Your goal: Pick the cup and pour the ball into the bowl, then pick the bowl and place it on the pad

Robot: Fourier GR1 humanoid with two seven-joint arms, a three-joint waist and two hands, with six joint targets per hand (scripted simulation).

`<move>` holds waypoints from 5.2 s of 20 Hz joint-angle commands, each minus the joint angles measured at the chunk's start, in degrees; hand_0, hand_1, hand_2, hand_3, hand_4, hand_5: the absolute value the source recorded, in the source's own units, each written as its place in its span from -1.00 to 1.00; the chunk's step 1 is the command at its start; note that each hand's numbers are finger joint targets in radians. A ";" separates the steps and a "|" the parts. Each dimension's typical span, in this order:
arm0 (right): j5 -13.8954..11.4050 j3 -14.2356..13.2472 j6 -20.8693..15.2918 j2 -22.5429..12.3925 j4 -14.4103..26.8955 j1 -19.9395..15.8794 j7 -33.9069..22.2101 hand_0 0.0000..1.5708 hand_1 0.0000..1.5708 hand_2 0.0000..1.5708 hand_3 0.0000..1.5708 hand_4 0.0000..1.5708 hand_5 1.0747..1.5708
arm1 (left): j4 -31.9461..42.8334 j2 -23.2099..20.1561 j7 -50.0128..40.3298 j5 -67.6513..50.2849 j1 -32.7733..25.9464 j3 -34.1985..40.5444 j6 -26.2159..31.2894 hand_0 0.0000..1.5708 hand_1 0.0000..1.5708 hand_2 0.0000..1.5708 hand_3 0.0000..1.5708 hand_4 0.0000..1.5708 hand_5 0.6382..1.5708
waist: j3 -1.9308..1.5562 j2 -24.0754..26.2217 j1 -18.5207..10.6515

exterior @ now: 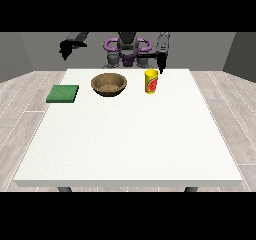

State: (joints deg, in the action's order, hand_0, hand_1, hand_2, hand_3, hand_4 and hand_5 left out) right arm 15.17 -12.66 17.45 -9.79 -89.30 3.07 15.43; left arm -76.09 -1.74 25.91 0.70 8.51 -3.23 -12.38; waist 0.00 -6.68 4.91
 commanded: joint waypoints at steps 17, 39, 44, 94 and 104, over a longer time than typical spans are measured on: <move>5.12 -6.89 9.83 -7.66 8.38 -4.60 3.62 -1.00 -1.00 -1.00 -1.00 -0.72 0.99 | 32.13 1.71 19.06 4.10 13.26 6.39 -15.48 0.66 0.66 1.00 1.00 0.49 0.97 | 0.02 -5.06 6.12; 6.56 -7.52 6.80 -11.97 18.63 -9.63 -10.70 -1.00 -1.00 -1.00 -1.00 -0.18 0.98 | 51.61 -6.98 -37.37 56.49 38.27 -20.04 -27.09 0.16 0.16 1.00 0.59 0.34 1.00 | -0.28 13.86 1.49; 6.42 -9.96 7.35 -13.93 23.44 -8.67 -9.91 -1.00 -1.00 -1.00 -1.00 -0.19 0.97 | 49.82 -1.68 -45.60 60.71 41.86 -22.79 -16.73 0.16 0.16 1.00 0.59 0.34 1.00 | -0.06 15.69 -2.21; -0.42 -4.14 -12.27 4.95 22.58 -14.18 -2.49 -1.00 -1.00 -1.00 -1.00 -1.00 0.99 | 1.82 -22.50 -32.60 -19.59 30.30 21.99 24.29 -1.00 -1.00 -1.00 -1.00 -0.55 0.86 | 0.07 -3.93 -15.15; -2.75 -1.99 -12.38 5.08 36.61 -21.97 1.85 -1.00 -1.00 -1.00 -1.00 -1.00 0.99 | 8.49 -31.86 -31.83 -23.79 26.84 29.12 30.64 -1.00 -1.00 -1.00 -1.00 -0.64 0.87 | -0.01 -3.86 -10.62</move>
State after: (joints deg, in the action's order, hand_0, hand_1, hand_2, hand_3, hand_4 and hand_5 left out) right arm 13.19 -15.54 5.34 -4.31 -57.07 -16.04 17.30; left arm -70.00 -30.93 -6.98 -22.23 37.58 23.78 16.50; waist 0.00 -11.39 -7.83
